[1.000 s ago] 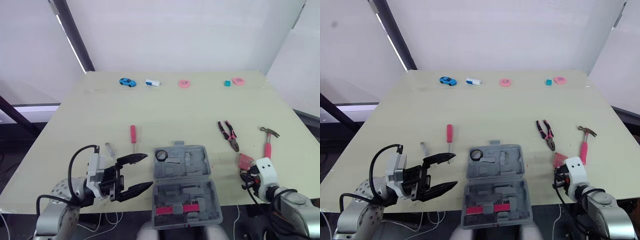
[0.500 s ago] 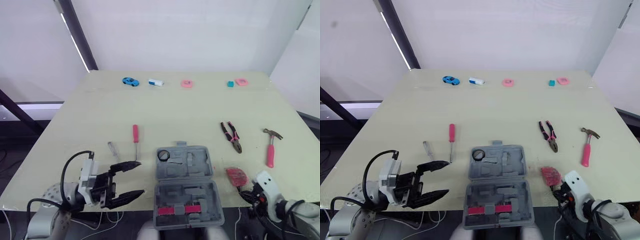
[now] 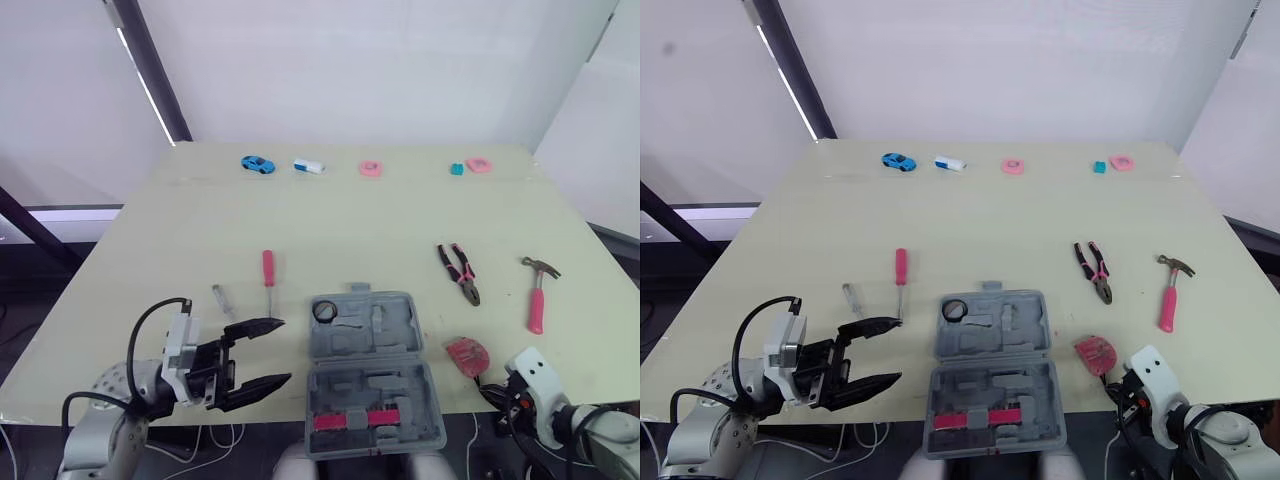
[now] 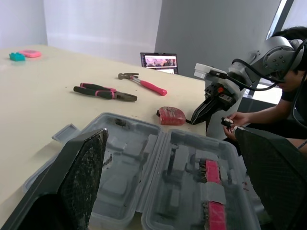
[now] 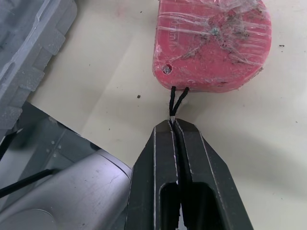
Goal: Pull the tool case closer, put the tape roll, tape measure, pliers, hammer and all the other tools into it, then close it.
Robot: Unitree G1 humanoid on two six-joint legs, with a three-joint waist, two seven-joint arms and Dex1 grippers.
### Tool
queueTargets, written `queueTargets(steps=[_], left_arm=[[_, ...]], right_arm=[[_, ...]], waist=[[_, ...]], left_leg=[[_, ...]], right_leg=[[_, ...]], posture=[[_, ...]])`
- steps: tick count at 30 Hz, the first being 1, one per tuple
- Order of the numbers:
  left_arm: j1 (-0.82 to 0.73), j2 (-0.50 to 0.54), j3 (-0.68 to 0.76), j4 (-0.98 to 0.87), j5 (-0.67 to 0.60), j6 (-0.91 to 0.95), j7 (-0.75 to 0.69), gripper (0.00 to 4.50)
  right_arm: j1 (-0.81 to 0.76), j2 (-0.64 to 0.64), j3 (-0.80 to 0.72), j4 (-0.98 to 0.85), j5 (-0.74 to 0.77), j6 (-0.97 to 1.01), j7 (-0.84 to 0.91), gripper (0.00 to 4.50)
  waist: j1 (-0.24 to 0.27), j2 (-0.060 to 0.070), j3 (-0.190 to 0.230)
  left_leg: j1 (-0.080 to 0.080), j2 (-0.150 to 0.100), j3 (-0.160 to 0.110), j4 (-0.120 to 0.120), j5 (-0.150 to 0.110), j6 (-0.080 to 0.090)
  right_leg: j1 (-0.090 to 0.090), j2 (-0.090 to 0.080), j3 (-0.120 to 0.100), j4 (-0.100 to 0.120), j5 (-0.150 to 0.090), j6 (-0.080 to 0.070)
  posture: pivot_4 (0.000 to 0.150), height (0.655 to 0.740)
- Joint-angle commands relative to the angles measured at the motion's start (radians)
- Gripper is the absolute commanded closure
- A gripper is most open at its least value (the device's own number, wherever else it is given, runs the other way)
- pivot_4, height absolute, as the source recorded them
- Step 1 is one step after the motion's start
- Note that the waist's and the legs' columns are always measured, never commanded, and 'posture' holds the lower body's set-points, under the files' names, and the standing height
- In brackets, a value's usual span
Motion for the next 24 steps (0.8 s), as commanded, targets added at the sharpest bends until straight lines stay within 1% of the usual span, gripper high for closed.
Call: queueTargets(steps=[1,3,4,5,6,7,8,10,11,13,14,17,20,23,24], left_arm=[[-0.017,-0.006,-0.007,0.008,0.004,-0.022,-0.012,0.0],[-0.028,-0.009,-0.013,0.02,0.009,-0.03,-0.013,0.0],[-0.039,-0.019,-0.016,0.031,0.022,-0.055,-0.01,0.0],[-0.049,-0.027,-0.02,0.04,0.03,-0.072,-0.013,0.0],[-0.056,-0.028,-0.025,0.045,0.032,-0.075,-0.018,0.0],[-0.062,-0.025,-0.031,0.048,0.028,-0.063,-0.023,0.0],[-0.066,-0.018,-0.036,0.044,0.018,-0.039,-0.029,0.0],[-0.076,-0.007,-0.042,0.04,0.002,-0.004,-0.041,0.0],[-0.081,-0.005,-0.043,0.041,-0.001,0.004,-0.045,0.0],[-0.086,-0.004,-0.042,0.043,-0.002,0.013,-0.047,0.0],[-0.085,-0.004,-0.041,0.041,-0.001,0.013,-0.047,0.0],[-0.074,-0.004,-0.046,0.023,-0.003,0.023,-0.045,0.0],[-0.064,-0.002,-0.05,-0.021,-0.013,0.048,-0.026,0.0],[-0.066,0.002,-0.051,-0.039,-0.02,0.066,-0.021,0.0],[-0.069,0.005,-0.051,-0.053,-0.022,0.077,-0.014,0.0]], right_arm=[[0.013,0.012,0.015,-0.014,0.02,0.012,0.01,4.44],[0.01,0.014,0.011,-0.021,0.033,0.02,0.019,4.44],[0.002,0.013,0.002,-0.018,0.035,0.014,0.021,4.21],[-0.003,0.001,-0.002,-0.02,0.042,0.008,0.039,3.86],[-0.005,-0.014,-0.005,-0.023,0.048,0.001,0.061,3.68],[-0.008,-0.028,-0.009,-0.027,0.055,-0.003,0.081,3.14],[-0.009,-0.047,-0.025,-0.032,0.07,-0.006,0.108,2.73],[-0.014,-0.111,-0.075,-0.032,0.105,-0.017,0.191,1.73],[-0.02,-0.134,-0.091,-0.028,0.116,-0.02,0.214,1.37],[-0.031,-0.184,-0.129,-0.023,0.147,-0.046,0.288,0.38],[-0.034,-0.212,-0.149,-0.028,0.169,-0.07,0.346,0.04],[-0.097,-0.324,-0.167,-0.008,0.179,-0.152,0.502,0.04],[-0.284,-0.399,-0.072,0.106,0.103,-0.292,0.617,0.04],[-0.433,-0.415,0.037,0.23,0.016,-0.424,0.706,0.04],[-0.515,-0.409,0.103,0.308,-0.048,-0.514,0.752,0.04]], waist=[[-0.001,0.0,0.0],[0.0,0.0,0.0],[0.0,0.0,0.0],[0.001,0.0,0.0],[0.001,0.0,0.0],[0.001,0.0,0.0],[0.001,0.0,0.0],[0.001,0.001,0.001],[0.001,0.001,0.001],[0.0,0.001,0.001],[0.001,0.002,0.001],[-0.002,0.003,0.002],[-0.008,0.002,0.003],[0.001,0.002,0.005],[0.003,0.003,0.005]], left_leg=[[0.0,0.0,0.0,0.0,0.0,0.0],[0.0,0.0,0.0,0.0,0.0,0.0],[0.0,0.0,0.0,0.0,0.0,0.0],[0.0,0.0,0.0,0.0,0.0,0.0],[0.0,0.0,0.0,0.0,0.0,0.0],[0.0,0.0,0.0,0.0,0.0,0.0],[0.0,0.0,0.0,0.0,0.0,0.0],[0.0,-0.001,0.001,0.0,0.0,0.0],[0.0,-0.001,0.001,0.0,0.0,0.0],[0.0,-0.001,0.001,0.0,0.0,0.0],[0.0,-0.001,0.001,0.0,0.0,0.0],[0.0,-0.001,0.0,0.0,0.0,0.0],[0.0,-0.001,0.001,0.0,0.0,0.0],[0.001,-0.001,0.001,0.001,0.0,0.0],[0.0,-0.001,0.0,0.001,0.0,0.0]], right_leg=[[0.0,0.0,0.0,0.0,0.0,0.0],[0.0,0.0,0.0,0.0,0.0,-0.001],[0.0,0.0,0.0,0.0,0.0,-0.001],[0.0,0.0,0.0,0.0,0.0,-0.001],[0.0,0.0,0.0,0.0,0.0,-0.001],[0.0,0.0,0.0,0.0,0.0,-0.001],[0.001,0.0,0.0,0.0,0.0,-0.001],[0.001,-0.001,0.001,0.0,0.001,0.0],[0.001,-0.001,0.001,0.0,0.001,0.0],[0.001,0.0,0.0,0.0,0.0,0.0],[0.001,0.0,0.0,0.0,0.0,0.0],[0.001,0.002,0.0,0.0,0.0,0.0],[0.001,0.002,0.001,0.0,0.0,0.001],[0.001,0.002,0.0,0.0,0.0,0.001],[0.001,0.002,0.0,0.0,0.001,0.0]], posture=[[0.15,0.74],[0.15,0.74],[0.15,0.74],[0.15,0.74],[0.15,0.74],[0.15,0.74],[0.15,0.74],[0.15,0.74],[0.15,0.74],[0.15,0.74],[0.15,0.74],[0.15,0.74],[0.15,0.74],[0.15,0.74],[0.15,0.74]])
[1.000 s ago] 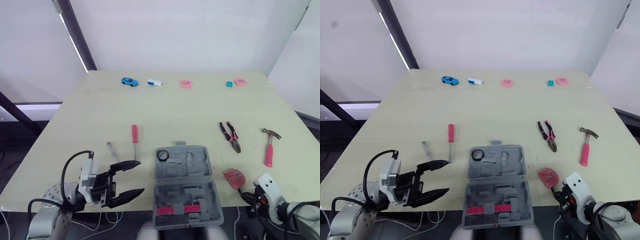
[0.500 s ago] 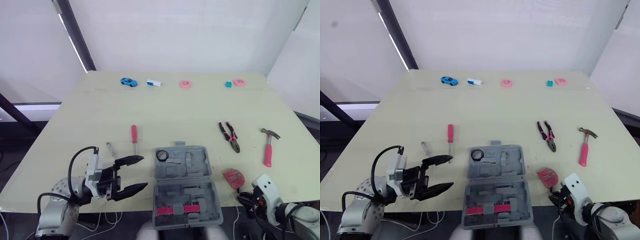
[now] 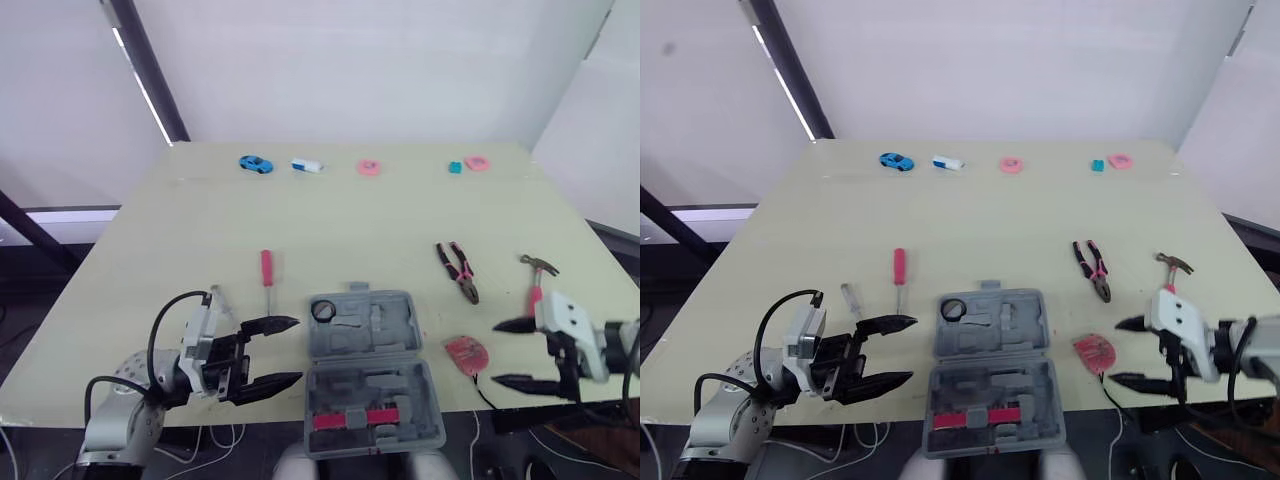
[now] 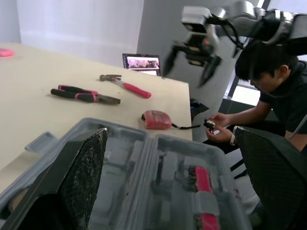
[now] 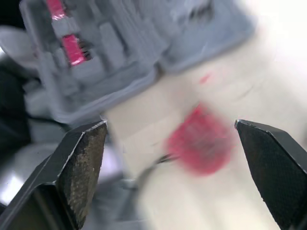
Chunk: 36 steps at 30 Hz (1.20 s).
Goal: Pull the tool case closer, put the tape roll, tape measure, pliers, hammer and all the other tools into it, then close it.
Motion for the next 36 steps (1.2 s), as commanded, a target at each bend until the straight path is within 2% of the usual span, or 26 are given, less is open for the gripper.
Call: queueTargets(steps=[1,7,14,25,35,36], left_arm=[[-0.008,0.016,0.003,-0.058,-0.022,0.024,0.014,0.0],[-0.024,0.039,0.016,-0.087,-0.031,0.056,0.023,0.0],[-0.011,0.059,0.01,-0.104,-0.016,0.03,-0.006,0.0],[0.03,0.058,0.028,-0.142,-0.031,0.034,0.033,0.0],[0.037,0.07,0.018,-0.141,-0.011,-0.005,-0.004,0.0],[0.037,0.071,0.016,-0.137,-0.005,-0.016,-0.008,0.0]], right_arm=[[-0.163,0.009,0.158,0.18,-0.15,-0.24,0.139,0.04],[-0.41,0.102,0.347,0.433,-0.228,-0.474,0.309,0.04],[-0.543,0.141,0.489,0.645,-0.264,-0.665,0.321,0.04],[-0.581,0.229,0.489,0.836,-0.385,-0.857,0.295,0.04],[-0.571,0.254,0.482,0.879,-0.422,-0.882,0.259,0.04],[-0.57,0.258,0.483,0.889,-0.427,-0.888,0.25,0.41]], waist=[[0.002,0.001,0.001],[0.001,0.003,0.003],[0.001,0.004,0.004],[0.0,0.004,0.004],[-0.001,0.004,0.004],[-0.001,0.004,0.004]], left_leg=[[0.0,0.0,0.0,0.0,0.0,0.0],[-0.001,-0.001,0.002,0.0,0.0,0.0],[-0.001,-0.001,0.003,0.0,0.0,0.0],[0.0,-0.001,0.005,0.0,0.0,0.0],[0.001,-0.001,0.005,0.001,0.0,0.0],[0.001,-0.001,0.005,0.001,0.0,0.0]], right_leg=[[0.0,0.0,0.0,0.0,0.0,0.0],[0.0,0.0,0.0,0.0,0.0,0.0],[0.0,-0.001,0.0,0.0,0.0,0.0],[0.0,-0.001,0.001,0.001,0.0,-0.001],[0.0,-0.001,0.001,0.002,0.0,-0.001],[0.0,-0.001,0.001,0.002,0.0,-0.001]], posture=[[0.15,0.74],[0.15,0.74],[0.15,0.74],[0.15,0.74],[0.15,0.74],[0.15,0.74]])
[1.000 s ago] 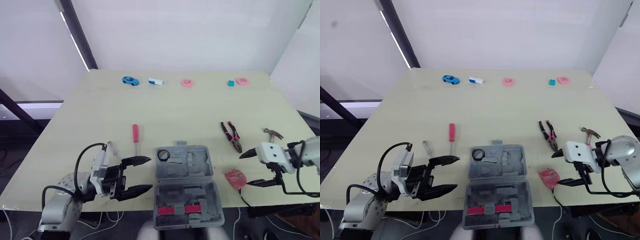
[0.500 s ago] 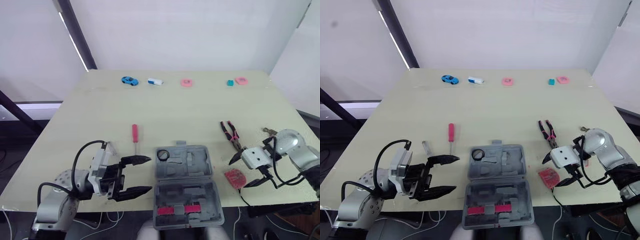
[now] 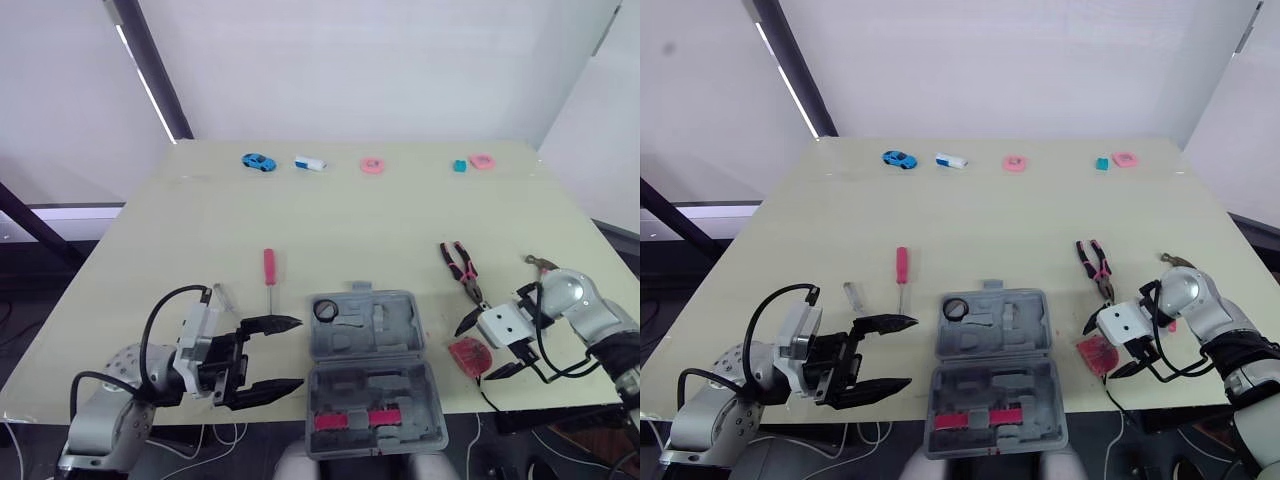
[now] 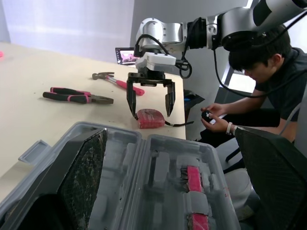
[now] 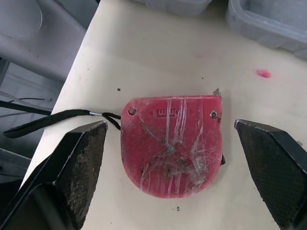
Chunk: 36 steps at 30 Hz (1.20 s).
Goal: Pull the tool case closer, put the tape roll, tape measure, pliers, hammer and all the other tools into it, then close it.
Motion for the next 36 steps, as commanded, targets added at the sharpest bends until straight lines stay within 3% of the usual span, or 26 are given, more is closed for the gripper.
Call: queueTargets(steps=[1,4,13,15,19,22,26,30,36], left_arm=[[0.005,0.007,0.004,-0.017,0.008,-0.043,-0.022,0.0],[0.007,0.003,0.003,-0.012,0.014,-0.061,-0.023,0.0],[0.019,-0.017,0.007,-0.011,0.016,-0.08,0.011,0.0],[0.025,-0.021,0.013,-0.012,0.019,-0.085,0.024,0.0],[0.041,-0.041,0.038,-0.014,0.012,-0.086,0.079,0.0],[0.057,-0.042,0.046,-0.017,0.011,-0.091,0.094,0.0],[0.075,-0.044,0.063,0.015,0.023,-0.118,0.091,0.0],[0.033,-0.05,0.074,0.136,0.043,-0.172,0.069,0.0],[0.072,-0.055,0.093,0.128,0.042,-0.205,0.079,0.0]], right_arm=[[-0.002,0.006,-0.02,0.02,-0.013,-0.029,-0.024,0.59],[0.003,0.009,-0.018,0.043,-0.026,-0.051,-0.036,1.61],[0.01,0.014,-0.048,0.042,-0.011,-0.048,-0.076,1.7],[0.012,0.013,-0.085,-0.048,0.026,0.061,-0.1,1.7],[0.007,-0.022,-0.106,-0.442,0.053,0.58,-0.09,1.7],[-0.013,-0.068,-0.063,-0.651,0.011,0.939,-0.052,1.7],[-0.163,-0.043,0.042,-0.837,-0.069,1.32,-0.05,1.7],[-0.362,0.171,0.251,-0.749,-0.194,1.453,-0.142,1.7],[-0.461,0.306,0.39,-0.556,-0.237,1.482,-0.18,1.7]], waist=[[0.0,0.0,0.0],[0.0,0.0,0.0],[-0.001,-0.001,0.0],[-0.001,-0.001,0.0],[-0.006,0.001,0.001],[0.003,0.001,0.001],[0.001,0.001,0.001],[-0.019,0.002,0.001],[-0.01,0.002,0.0]], left_leg=[[0.0,0.0,0.001,0.0,0.0,0.0],[0.0,0.0,0.002,0.0,0.0,0.0],[0.003,0.0,0.003,0.001,0.0,0.0],[0.003,0.0,0.002,0.001,0.0,0.0],[0.003,0.001,0.0,0.001,0.0,0.0],[0.002,0.001,-0.002,0.001,0.0,0.0],[0.001,0.001,-0.003,0.001,0.0,0.0],[0.001,0.001,-0.002,0.001,0.0,-0.001],[-0.01,0.0,-0.003,0.001,0.001,-0.001]], right_leg=[[0.0,0.0,0.0,0.0,0.0,0.0],[0.0,0.0,0.0,0.0,0.0,0.0],[0.004,-0.001,0.0,0.0,0.0,0.0],[0.004,-0.001,0.0,0.0,0.0,0.0],[-0.001,-0.001,0.003,0.006,0.0,0.0],[-0.004,0.0,0.001,0.011,0.0,-0.001],[-0.005,-0.001,0.0,0.011,-0.003,-0.005],[-0.008,0.001,0.001,0.014,-0.003,-0.006],[-0.014,-0.001,-0.008,0.015,-0.005,-0.009]], posture=[[0.15,0.74],[0.15,0.74],[0.15,0.74],[0.15,0.74],[0.15,0.74],[0.15,0.74],[0.15,0.74],[0.15,0.74],[0.15,0.74]])
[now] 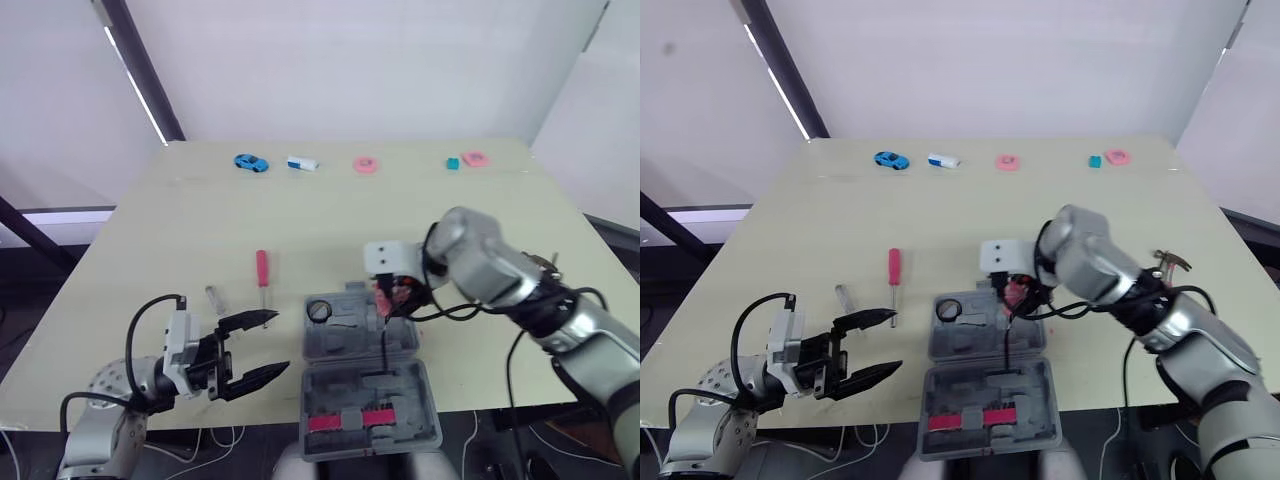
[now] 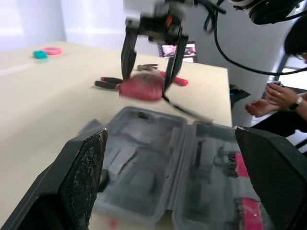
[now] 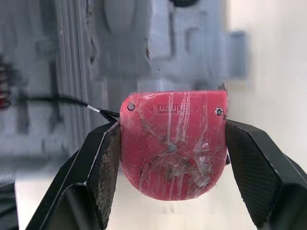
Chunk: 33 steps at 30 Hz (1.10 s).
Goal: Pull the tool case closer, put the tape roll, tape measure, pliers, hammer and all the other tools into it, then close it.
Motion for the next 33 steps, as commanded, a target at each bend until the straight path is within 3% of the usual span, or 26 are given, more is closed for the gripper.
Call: queueTargets(steps=[1,25,27,29,33], left_arm=[[0.037,-0.006,0.031,-0.033,-0.009,-0.031,0.006,0.0],[0.093,0.005,0.052,-0.099,-0.032,-0.008,0.049,0.0],[0.09,0.005,0.049,-0.09,-0.03,-0.01,0.045,0.0],[0.081,0.004,0.046,-0.07,-0.027,-0.014,0.036,0.0],[0.067,0.0,0.041,-0.036,-0.024,-0.02,0.018,0.0]], right_arm=[[-0.039,0.006,0.028,0.073,-0.021,0.006,-0.008,1.7],[-0.049,0.102,0.063,0.245,-0.036,-0.082,-0.051,1.7],[-0.048,0.105,0.056,0.244,-0.032,-0.085,-0.051,0.65],[-0.044,0.106,0.035,0.234,-0.025,-0.068,-0.062,0.13],[-0.021,0.066,-0.022,0.162,-0.001,-0.034,-0.073,0.13]], waist=[[0.011,0.0,0.0],[0.009,0.0,0.0],[0.008,0.0,0.0],[0.008,0.0,0.0],[0.01,0.0,0.0]], left_leg=[[-0.008,0.0,-0.001,0.002,0.001,-0.002],[-0.009,0.001,0.0,0.002,0.002,-0.003],[-0.009,0.001,-0.001,0.002,0.002,-0.003],[-0.009,0.001,-0.001,0.002,0.002,-0.003],[-0.009,0.001,0.0,0.002,0.002,-0.003]], right_leg=[[-0.007,-0.001,-0.002,0.0,0.002,0.004],[-0.009,0.001,-0.004,0.003,0.002,0.003],[-0.009,0.001,-0.004,0.003,0.002,0.003],[-0.009,0.001,-0.004,0.003,0.002,0.003],[-0.009,0.001,-0.004,0.003,0.002,0.003]], posture=[[0.15,0.74],[0.15,0.74],[0.15,0.74],[0.15,0.74],[0.15,0.74]])
